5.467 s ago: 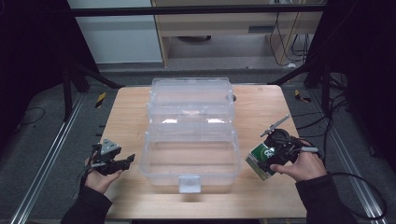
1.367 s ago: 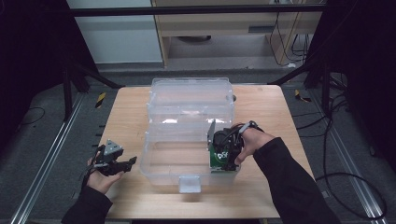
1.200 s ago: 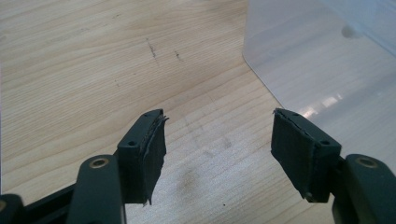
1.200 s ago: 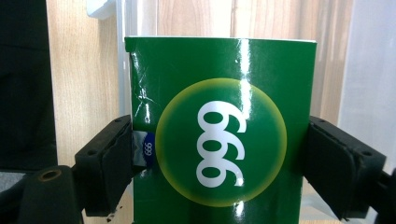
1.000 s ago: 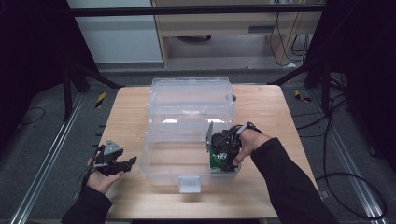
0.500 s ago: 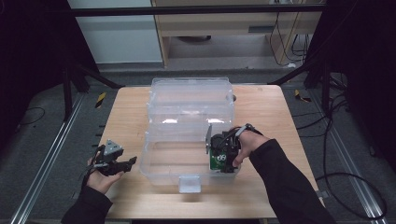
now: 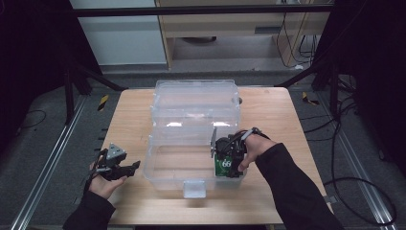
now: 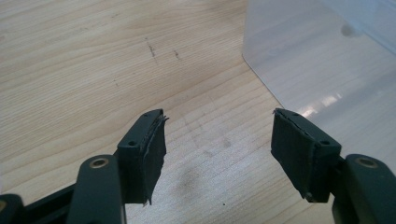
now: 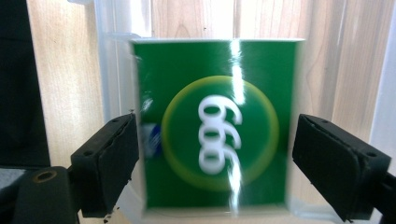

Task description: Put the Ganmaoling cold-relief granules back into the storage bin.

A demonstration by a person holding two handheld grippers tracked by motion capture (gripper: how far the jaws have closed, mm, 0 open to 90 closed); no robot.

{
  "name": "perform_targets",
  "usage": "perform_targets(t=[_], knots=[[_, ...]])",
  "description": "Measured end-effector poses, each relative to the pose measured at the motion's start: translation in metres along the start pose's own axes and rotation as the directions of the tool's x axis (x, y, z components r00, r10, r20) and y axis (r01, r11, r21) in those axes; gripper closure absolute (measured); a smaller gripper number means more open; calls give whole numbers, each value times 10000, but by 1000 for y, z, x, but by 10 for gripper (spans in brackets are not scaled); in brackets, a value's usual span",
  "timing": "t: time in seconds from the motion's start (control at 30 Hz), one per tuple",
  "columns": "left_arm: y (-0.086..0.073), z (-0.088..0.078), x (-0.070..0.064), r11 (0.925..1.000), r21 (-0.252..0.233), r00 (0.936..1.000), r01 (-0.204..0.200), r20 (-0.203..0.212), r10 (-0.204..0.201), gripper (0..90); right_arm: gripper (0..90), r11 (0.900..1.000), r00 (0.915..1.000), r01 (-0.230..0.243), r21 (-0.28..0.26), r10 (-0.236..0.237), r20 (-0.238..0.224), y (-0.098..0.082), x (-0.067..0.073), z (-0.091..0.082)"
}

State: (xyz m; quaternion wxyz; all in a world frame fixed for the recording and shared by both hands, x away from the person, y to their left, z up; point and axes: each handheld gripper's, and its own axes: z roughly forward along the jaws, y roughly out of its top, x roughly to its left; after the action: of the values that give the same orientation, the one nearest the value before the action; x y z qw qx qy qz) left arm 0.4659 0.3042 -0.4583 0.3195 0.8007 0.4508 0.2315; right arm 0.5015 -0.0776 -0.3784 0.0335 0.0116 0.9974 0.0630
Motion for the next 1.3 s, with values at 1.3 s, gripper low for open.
perform_targets(t=[1.3], knots=[[0, -2, 2, 9992, -354, 9997, 189, -156, -195, 360, 280, 9439, 9758, -1688, -2839, 2006, 867, -9, 32, -39]])
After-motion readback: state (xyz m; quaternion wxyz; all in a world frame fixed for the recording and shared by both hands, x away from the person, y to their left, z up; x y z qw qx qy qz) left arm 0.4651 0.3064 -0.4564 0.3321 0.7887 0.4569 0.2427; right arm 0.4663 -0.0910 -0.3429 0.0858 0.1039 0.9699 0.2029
